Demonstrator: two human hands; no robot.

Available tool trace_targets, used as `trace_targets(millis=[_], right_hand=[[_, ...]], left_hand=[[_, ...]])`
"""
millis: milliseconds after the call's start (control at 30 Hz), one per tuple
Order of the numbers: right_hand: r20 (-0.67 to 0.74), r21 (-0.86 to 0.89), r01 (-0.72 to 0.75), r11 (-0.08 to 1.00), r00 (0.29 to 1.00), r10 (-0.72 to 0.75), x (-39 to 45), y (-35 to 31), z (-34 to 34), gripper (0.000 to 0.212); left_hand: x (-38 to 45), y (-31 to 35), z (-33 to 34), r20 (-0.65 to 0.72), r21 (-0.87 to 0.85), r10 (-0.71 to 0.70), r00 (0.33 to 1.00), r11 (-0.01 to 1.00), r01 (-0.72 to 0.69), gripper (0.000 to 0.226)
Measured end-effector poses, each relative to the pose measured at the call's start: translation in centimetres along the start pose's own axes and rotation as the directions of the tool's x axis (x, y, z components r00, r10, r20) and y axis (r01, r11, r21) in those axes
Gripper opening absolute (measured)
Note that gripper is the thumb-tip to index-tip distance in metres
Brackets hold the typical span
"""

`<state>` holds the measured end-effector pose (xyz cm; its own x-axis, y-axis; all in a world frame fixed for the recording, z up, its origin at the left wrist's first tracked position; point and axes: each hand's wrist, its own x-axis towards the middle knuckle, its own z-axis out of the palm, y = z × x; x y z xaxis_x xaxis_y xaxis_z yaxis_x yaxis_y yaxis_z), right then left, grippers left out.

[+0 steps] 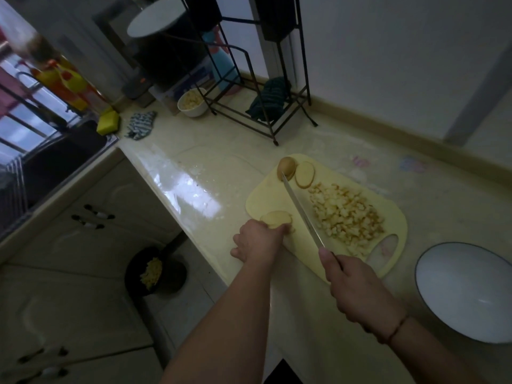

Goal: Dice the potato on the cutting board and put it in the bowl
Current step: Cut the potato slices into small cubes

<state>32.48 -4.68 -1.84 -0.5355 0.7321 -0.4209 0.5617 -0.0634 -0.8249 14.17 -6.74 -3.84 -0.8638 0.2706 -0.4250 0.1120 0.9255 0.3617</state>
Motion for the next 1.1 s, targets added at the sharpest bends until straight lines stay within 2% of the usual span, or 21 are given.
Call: trace_targets(millis=[100,200,267,367,500,567,633,733,800,900,1000,1100], right_hand=[[0.003,0.0,-0.004,1.0,1.0,0.004,0.2,0.2,0.0,0.059],[0.001,0.006,-0.002,1.0,1.0,0.002,0.4,0.4,0.0,0.06],[0.002,0.009,-0.009,1.0,1.0,0.009,0.4,0.5,0.1,0.061],[0.01,0.006,-0.013,1.0,1.0,0.013,0.3,0.6,-0.1,0.06],[-0.005,0.001,-0.019,1.0,1.0,0.019,0.5,0.7,-0.3,0.058],[-0.004,0.008,-0.03,1.0,1.0,0.03,0.5,0.7,-0.2,0.057],[0.003,0.001,-0.031,1.0,1.0,0.031,0.5,0.7,-0.2,0.057],[0.004,-0.006,-0.026,1.0,1.0,0.026,0.3,0.8,-0.2,0.058],[0.002,-0.006,-0.035,0.999,0.999,0.035,0.3,0.9,-0.2,0.058],[0.003,0.013,-0.051,0.999,0.999,0.051,0.2,0.8,-0.1,0.057],[0.012,0.039,-0.072,0.997,0.997,0.072,0.3,0.9,0.2,0.057],[0.012,0.042,-0.079,0.996,0.997,0.078,0.2,0.8,0.5,0.058]], left_hand=[[1.0,-0.8,-0.5,-0.011,0.14,0.206,0.979,0.969,-0.202,0.048],[1.6,-1.0,-0.8,0.007,0.305,0.424,0.906,0.861,-0.406,0.037],[2.1,-1.1,-0.8,0.053,0.367,0.522,0.851,0.783,-0.503,0.034],[2.8,-1.4,-0.7,0.105,0.363,0.611,0.785,0.711,-0.602,0.032],[3.3,-2.2,-1.0,0.073,0.265,0.726,0.683,0.646,-0.716,0.028],[3.5,-3.1,-0.7,0.104,0.213,0.806,0.583,0.554,-0.805,0.029],[3.6,-4.1,0.0,0.103,0.244,0.88,0.463,0.429,-0.87,0.039],[4.2,-4.9,0.6,0.022,0.256,0.919,0.393,0.375,-0.891,0.037],[4.4,-4.7,0.5,-0.041,0.262,0.916,0.399,0.395,-0.88,0.034],[4.5,-4.1,-0.1,-0.04,0.251,0.865,0.5,0.493,-0.833,0.042],[4.3,-3.5,-1.0,0.075,0.241,0.802,0.592,0.562,-0.792,0.063],[4.4,-3.2,-2.0,0.246,0.24,0.756,0.606,0.558,-0.794,0.067]])
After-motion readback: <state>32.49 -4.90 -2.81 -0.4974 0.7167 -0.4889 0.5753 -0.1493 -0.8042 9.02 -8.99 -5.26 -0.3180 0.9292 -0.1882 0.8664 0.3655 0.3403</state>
